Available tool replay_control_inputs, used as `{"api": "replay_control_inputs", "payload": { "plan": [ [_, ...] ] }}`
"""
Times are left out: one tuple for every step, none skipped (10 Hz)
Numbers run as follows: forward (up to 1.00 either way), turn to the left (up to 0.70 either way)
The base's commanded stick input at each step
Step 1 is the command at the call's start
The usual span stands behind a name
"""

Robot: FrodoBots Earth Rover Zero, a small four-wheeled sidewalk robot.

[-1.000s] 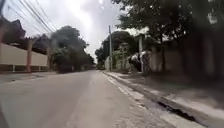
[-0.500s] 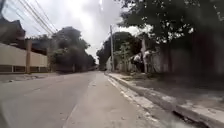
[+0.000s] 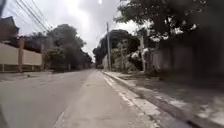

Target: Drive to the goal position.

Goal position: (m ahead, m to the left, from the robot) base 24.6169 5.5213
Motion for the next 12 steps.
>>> {"api": "replay_control_inputs", "payload": {
  "plan": [
    [0.7,-0.34],
    [0.7,-0.2],
    [0.7,-0.09],
    [0.7,0.0],
    [0.7,0.0],
    [0.7,0.0],
    [0.7,0.0],
    [0.7,0.0],
    [0.7,0.0],
    [0.7,0.0],
    [0.7,0.0],
    [0.7,0.0]
  ]
}}
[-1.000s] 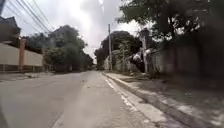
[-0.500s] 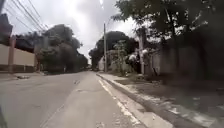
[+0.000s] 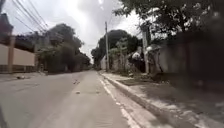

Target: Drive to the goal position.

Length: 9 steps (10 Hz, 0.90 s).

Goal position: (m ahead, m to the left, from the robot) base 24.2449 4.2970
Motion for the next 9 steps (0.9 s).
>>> {"api": "replay_control_inputs", "payload": {
  "plan": [
    [0.7,0.25],
    [0.7,0.35],
    [0.7,0.35],
    [0.7,0.15],
    [0.7,0.06],
    [0.7,0.04],
    [0.7,0.01],
    [0.7,0.0],
    [0.7,0.0]
  ]
}}
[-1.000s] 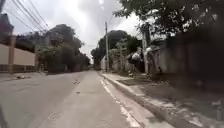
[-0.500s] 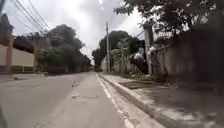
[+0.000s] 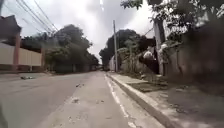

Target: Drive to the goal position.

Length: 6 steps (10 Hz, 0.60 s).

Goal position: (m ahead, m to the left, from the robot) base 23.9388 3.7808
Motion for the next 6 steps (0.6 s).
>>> {"api": "replay_control_inputs", "payload": {
  "plan": [
    [0.7,0.0],
    [0.7,0.0],
    [0.7,0.0],
    [0.7,0.0],
    [0.7,0.0],
    [0.7,0.0]
  ]
}}
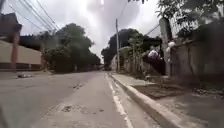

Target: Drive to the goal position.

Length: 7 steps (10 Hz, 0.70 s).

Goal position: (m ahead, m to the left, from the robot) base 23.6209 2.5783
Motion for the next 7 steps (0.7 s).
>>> {"api": "replay_control_inputs", "payload": {
  "plan": [
    [0.7,0.0],
    [0.7,0.0],
    [0.7,0.0],
    [0.7,0.0],
    [0.7,0.0],
    [0.7,0.0],
    [0.7,0.0]
  ]
}}
